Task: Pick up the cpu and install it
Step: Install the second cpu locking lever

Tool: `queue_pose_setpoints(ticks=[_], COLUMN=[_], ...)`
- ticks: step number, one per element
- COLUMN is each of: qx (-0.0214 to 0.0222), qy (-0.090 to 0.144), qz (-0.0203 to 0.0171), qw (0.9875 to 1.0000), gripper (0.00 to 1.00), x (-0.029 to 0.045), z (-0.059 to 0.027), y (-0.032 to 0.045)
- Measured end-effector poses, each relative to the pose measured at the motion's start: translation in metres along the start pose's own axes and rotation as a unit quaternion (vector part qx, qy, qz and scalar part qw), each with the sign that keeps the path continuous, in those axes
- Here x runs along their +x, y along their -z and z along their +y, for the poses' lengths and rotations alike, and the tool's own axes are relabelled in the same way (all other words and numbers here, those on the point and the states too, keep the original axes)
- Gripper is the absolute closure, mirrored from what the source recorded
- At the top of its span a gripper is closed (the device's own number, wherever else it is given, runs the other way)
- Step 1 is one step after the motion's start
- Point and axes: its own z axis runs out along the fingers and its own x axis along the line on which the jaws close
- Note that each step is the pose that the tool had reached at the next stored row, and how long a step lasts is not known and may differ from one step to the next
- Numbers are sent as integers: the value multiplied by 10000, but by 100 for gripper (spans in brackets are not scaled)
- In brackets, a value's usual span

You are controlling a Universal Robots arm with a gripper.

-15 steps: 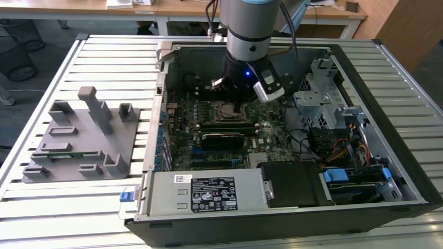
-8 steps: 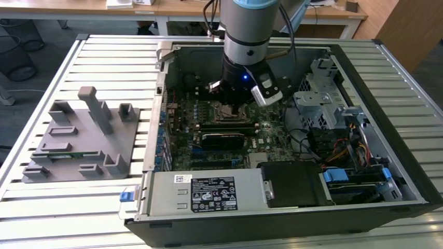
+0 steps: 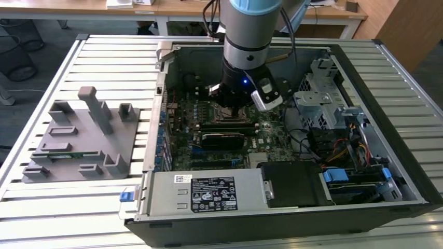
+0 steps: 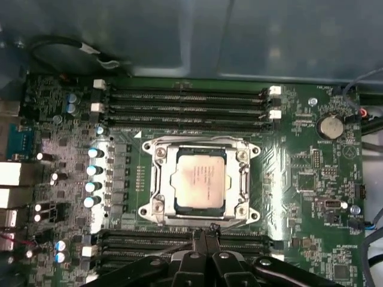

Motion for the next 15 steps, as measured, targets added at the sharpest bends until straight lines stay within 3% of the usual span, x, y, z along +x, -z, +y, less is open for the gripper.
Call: queue_pose_setpoints(ticks=[7,15], qx=[-1,-2], qy=[0,0], qz=[0,4], qw=[10000,10000], gripper=[89,89], x=[131,134], z=[-8,-18], y=[-30,-107])
